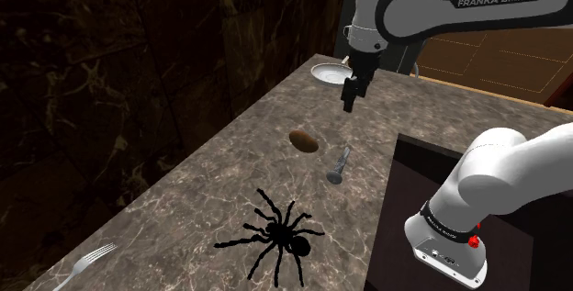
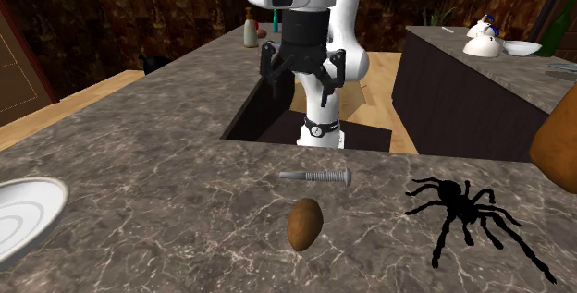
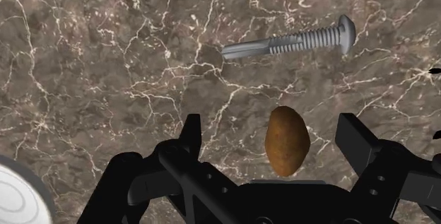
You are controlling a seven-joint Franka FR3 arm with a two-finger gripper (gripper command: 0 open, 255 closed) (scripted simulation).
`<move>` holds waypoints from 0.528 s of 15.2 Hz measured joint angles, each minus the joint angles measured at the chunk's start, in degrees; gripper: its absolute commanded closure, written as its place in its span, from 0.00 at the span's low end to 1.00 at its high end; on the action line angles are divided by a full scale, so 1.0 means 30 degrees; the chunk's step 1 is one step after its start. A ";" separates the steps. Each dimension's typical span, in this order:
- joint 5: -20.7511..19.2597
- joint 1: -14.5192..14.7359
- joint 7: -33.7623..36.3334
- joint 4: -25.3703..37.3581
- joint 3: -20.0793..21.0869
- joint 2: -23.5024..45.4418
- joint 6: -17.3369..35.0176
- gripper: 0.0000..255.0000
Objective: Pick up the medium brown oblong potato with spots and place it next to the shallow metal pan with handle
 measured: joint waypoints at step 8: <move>-0.0749 0.0167 0.1491 -0.0143 0.1900 0.4705 0.5414 0.00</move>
